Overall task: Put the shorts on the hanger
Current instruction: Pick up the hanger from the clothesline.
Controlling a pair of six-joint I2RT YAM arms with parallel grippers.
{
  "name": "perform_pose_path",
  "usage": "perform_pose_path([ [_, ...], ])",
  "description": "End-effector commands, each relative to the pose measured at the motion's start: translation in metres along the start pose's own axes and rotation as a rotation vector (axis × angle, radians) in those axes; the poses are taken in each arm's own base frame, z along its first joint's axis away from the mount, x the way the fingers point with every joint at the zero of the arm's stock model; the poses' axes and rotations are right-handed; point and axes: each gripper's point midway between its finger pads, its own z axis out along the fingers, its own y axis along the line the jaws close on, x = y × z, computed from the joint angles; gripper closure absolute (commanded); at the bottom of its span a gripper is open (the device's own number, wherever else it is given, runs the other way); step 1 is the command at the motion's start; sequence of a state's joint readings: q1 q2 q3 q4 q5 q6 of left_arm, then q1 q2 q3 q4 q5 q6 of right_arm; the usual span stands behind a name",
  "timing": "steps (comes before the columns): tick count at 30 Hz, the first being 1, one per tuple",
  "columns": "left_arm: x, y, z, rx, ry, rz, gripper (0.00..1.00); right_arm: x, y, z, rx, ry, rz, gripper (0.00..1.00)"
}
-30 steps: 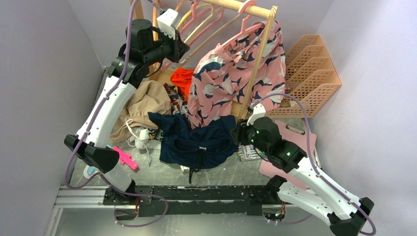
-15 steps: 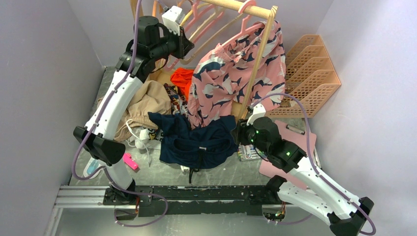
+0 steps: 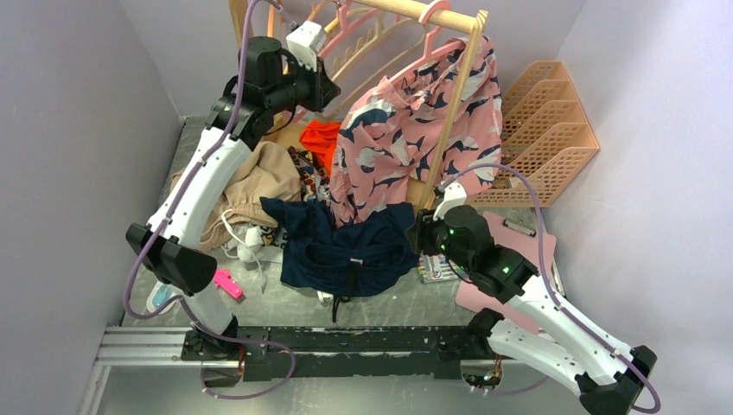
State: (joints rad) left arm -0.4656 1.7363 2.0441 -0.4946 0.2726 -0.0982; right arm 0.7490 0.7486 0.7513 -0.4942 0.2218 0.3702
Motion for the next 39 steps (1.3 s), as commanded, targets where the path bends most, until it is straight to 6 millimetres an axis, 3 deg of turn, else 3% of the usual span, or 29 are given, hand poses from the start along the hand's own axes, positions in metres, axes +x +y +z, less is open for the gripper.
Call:
perform_pose_path([
  [1, -0.023, -0.009, -0.027, 0.007, -0.083, 0.017, 0.93, -0.004, 0.0, 0.0, -0.001, -0.016, 0.004, 0.53],
  [6, -0.01, -0.01, -0.041, -0.003, -0.054, 0.015, 0.93, -0.006, 0.004, 0.0, -0.018, -0.019, 0.014, 0.53],
  [14, -0.013, -0.019, -0.089, -0.032, -0.094, 0.009, 0.93, -0.007, 0.008, 0.001, -0.036, -0.022, 0.03, 0.53],
  [21, 0.007, -0.026, -0.135, -0.056, -0.081, 0.012, 0.93, -0.01, 0.009, 0.001, -0.037, -0.026, 0.028, 0.53],
  [25, 0.023, -0.027, -0.168, -0.095, -0.059, 0.013, 0.93, -0.011, 0.009, 0.0, -0.037, -0.03, 0.027, 0.53],
  [31, 0.031, -0.03, -0.232, -0.172, -0.092, 0.012, 0.93, -0.017, 0.012, -0.001, -0.044, -0.027, 0.016, 0.53],
  [35, 0.029, -0.03, -0.272, -0.228, -0.134, 0.011, 0.93, -0.025, 0.016, -0.001, -0.052, -0.027, 0.002, 0.53],
  [39, 0.012, -0.036, -0.311, -0.261, -0.201, 0.01, 0.93, -0.036, 0.02, -0.001, -0.057, -0.034, -0.019, 0.53],
])
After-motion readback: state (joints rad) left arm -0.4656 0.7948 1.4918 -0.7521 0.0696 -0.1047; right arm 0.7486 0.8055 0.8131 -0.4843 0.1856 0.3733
